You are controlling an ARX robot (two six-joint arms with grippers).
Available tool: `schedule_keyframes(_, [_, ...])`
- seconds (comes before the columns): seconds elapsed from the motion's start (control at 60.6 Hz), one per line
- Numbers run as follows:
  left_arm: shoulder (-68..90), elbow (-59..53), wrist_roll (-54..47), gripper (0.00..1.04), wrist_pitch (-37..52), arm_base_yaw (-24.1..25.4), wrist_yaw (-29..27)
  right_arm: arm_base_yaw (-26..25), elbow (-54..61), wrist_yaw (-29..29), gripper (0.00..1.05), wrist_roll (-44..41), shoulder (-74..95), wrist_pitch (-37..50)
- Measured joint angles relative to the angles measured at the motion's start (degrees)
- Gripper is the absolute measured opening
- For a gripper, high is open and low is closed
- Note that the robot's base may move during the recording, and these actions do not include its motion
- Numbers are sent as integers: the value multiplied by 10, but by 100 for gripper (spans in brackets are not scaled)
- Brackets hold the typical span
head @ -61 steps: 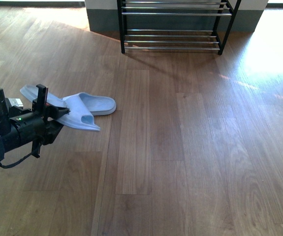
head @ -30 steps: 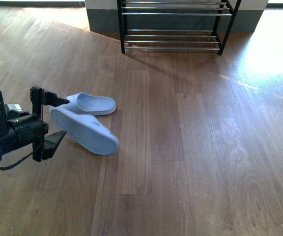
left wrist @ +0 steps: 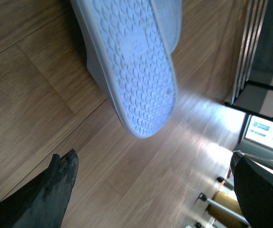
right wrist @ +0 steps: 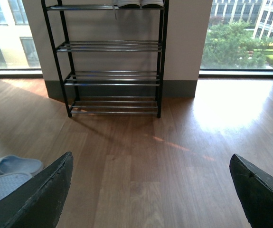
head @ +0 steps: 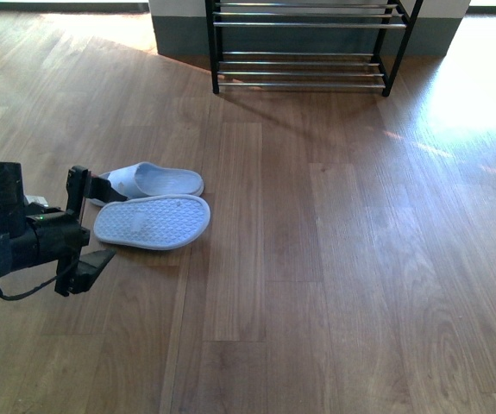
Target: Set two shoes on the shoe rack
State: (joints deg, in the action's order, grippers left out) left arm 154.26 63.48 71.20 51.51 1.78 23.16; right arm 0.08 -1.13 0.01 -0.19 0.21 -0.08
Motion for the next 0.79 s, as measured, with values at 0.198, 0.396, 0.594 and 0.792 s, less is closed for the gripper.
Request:
schedule_keyframes(0.198, [38, 56, -16, 95, -23, -2, 6, 0, 0, 0, 96, 0, 0, 0])
schedule_keyframes(0.396, [63, 116, -38, 95, -72, 13, 22, 0, 0, 0, 96, 0, 0, 0])
schedule_keyframes(0.594, [130, 196, -91, 95, -112, 16, 43, 0, 0, 0, 96, 0, 0, 0])
schedule_keyframes(0.792, [135, 206, -97, 95, -105, 10, 47, 0, 0, 0, 96, 0, 0, 0])
